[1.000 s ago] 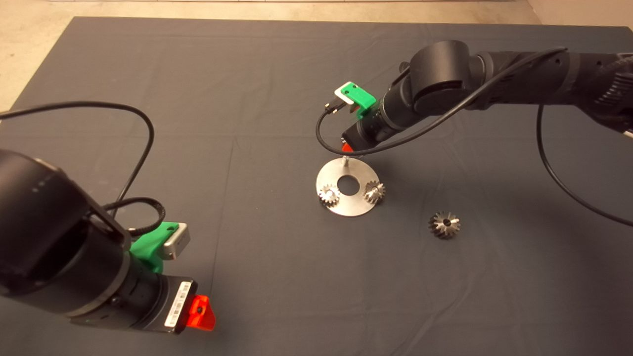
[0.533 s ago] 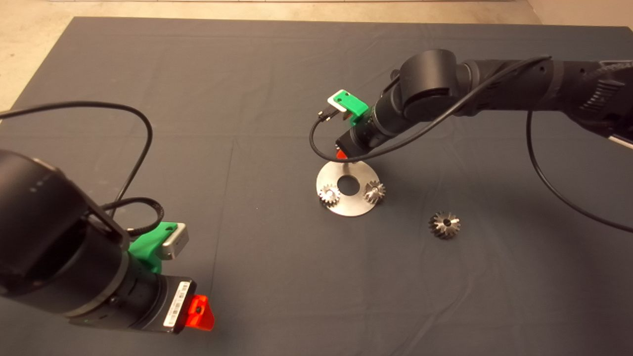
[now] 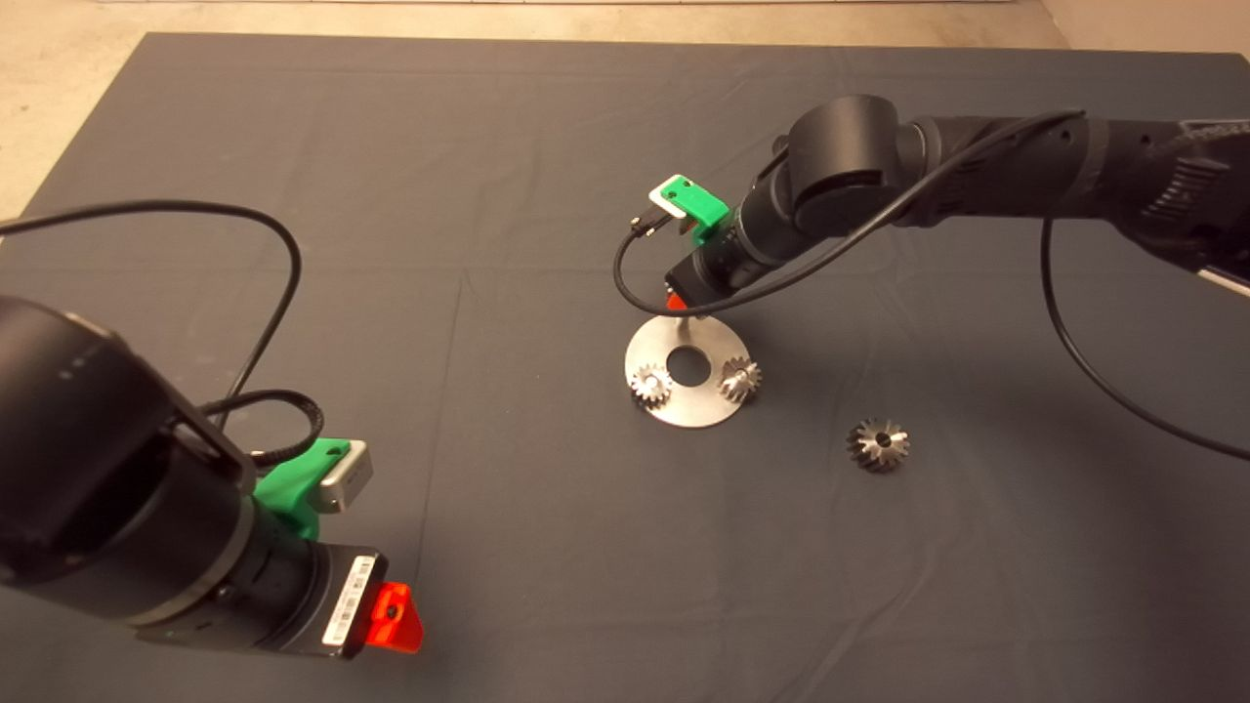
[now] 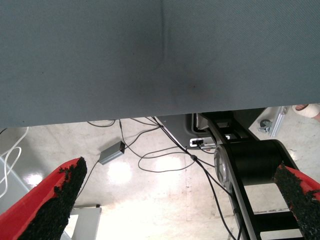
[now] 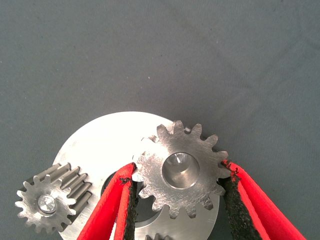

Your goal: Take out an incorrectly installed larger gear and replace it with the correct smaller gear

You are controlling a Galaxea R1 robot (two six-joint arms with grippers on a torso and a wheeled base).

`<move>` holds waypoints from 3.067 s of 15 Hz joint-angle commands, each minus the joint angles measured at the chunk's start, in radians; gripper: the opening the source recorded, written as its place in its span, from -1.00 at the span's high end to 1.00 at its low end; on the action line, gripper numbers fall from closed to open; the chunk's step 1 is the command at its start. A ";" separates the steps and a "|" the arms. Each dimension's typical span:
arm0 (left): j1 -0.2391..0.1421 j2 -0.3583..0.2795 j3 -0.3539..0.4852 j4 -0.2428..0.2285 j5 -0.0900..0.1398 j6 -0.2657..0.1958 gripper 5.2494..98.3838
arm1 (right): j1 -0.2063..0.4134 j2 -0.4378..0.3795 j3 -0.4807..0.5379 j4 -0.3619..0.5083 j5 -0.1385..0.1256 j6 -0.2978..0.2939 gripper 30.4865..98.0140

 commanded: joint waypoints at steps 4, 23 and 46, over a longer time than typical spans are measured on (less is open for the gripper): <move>-0.006 -0.001 0.015 -0.004 0.006 -0.003 -0.98 | 0.018 -0.006 0.007 0.012 0.004 -0.003 0.75; -0.006 -0.002 0.015 -0.004 0.007 -0.003 -0.98 | 0.015 -0.009 0.014 0.012 0.002 -0.003 0.75; -0.006 -0.002 0.013 -0.004 0.007 -0.003 -0.98 | -0.002 0.006 0.006 0.003 0.005 -0.004 0.75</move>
